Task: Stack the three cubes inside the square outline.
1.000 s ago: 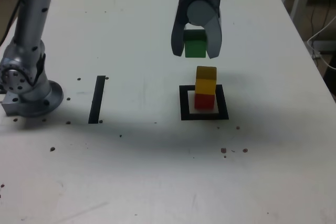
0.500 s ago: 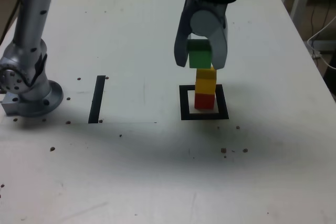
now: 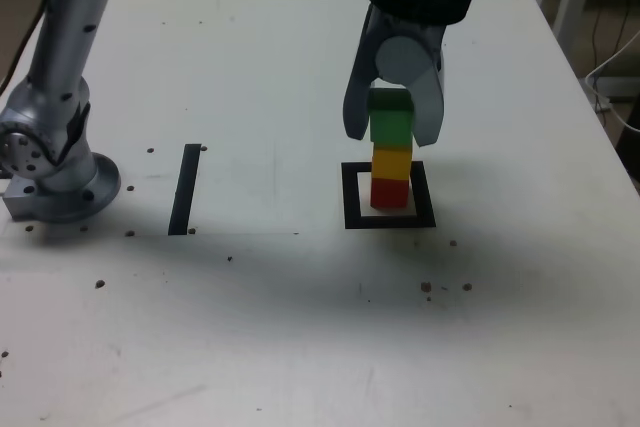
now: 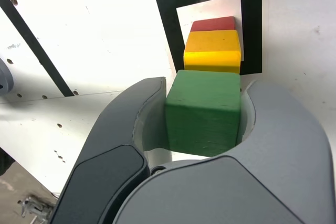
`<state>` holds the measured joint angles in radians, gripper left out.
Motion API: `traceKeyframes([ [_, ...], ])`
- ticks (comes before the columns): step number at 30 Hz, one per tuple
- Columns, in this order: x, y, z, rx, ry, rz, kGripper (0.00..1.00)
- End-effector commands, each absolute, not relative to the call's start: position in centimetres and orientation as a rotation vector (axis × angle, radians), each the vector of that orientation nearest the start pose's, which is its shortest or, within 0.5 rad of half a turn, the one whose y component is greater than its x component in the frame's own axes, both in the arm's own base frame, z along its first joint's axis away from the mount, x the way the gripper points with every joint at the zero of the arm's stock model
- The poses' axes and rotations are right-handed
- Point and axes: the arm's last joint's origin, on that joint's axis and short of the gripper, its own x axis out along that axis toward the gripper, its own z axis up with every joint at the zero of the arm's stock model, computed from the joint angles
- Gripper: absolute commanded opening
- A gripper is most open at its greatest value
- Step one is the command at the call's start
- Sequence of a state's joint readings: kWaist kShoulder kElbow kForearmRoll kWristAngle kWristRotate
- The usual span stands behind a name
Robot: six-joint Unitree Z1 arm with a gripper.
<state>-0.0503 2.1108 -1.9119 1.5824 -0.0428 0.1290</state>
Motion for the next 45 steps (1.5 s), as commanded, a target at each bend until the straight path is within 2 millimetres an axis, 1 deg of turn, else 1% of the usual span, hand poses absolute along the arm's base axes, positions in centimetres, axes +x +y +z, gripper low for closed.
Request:
traceKeyframes([
  [1,37.9,-2.2,29.7,0.1,1.801,-0.184,0.29],
  [10,38.2,-1.8,29.2,0.103,1.809,-0.176,0.3],
  [12,38.3,-1.7,29.2,0.105,1.811,-0.174,0.34],
  [14,38.3,-1.6,29.0,0.108,1.814,-0.173,0.48],
  [18,38.4,-1.4,28.7,0.113,1.818,-0.18,0.82],
  [19,38.4,-1.4,28.7,0.114,1.819,-0.182,0.88],
  [21,38.4,-1.3,28.6,0.115,1.82,-0.184,0.93],
  [23,38.4,-1.3,28.6,0.115,1.822,-0.184,0.96],
  [27,38.3,-1.3,28.7,0.117,1.821,-0.183,0.98],
  [31,37.6,-1.2,29.7,0.134,1.805,-0.167,0.99],
  [35,35.5,-0.9,31.7,0.159,1.777,-0.119,0.99],
  [38,33.7,-0.7,32.9,0.161,1.768,-0.083,1.0],
  [41,31.7,-0.2,33.4,0.145,1.781,-0.055,1.0],
  [45,29.1,0.5,33.2,0.109,1.824,-0.025,1.0],
])
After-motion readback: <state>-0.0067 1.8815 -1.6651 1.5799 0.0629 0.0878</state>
